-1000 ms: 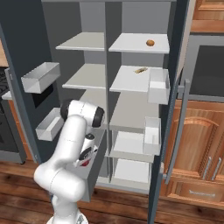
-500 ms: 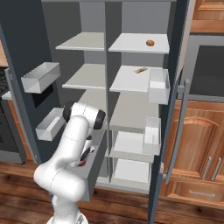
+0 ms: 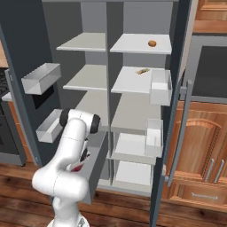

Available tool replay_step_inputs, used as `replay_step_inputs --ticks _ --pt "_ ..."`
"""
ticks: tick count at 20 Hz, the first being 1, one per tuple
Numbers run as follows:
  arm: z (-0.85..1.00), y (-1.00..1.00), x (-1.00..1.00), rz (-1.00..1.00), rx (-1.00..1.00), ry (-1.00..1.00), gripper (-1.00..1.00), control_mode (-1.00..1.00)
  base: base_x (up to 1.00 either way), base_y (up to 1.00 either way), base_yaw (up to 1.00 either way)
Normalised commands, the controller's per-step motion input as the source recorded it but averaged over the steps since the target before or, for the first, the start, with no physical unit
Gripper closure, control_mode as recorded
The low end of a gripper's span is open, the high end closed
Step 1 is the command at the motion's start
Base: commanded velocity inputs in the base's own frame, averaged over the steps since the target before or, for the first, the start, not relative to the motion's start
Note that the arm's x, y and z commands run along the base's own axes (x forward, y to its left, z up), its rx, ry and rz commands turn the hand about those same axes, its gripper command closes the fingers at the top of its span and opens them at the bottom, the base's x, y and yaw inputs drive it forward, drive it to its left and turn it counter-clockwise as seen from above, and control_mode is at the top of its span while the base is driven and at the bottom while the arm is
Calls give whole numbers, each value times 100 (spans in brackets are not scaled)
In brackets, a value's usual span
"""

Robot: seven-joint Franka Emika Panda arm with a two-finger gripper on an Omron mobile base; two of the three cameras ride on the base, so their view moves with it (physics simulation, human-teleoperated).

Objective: Take the pear and tangerine from the fridge shelf and place them in the freezer drawer to begin freezing them.

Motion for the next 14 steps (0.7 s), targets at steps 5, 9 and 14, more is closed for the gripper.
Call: replay_step_inputs --ticks 5,9,14 --pt "-60 0 0 0 -1 0 100 -100 0 0 0" --pt "-63 0 -6 0 0 0 100 -100 0 0 0" --pt "-62 0 -20 0 0 0 100 -100 0 0 0"
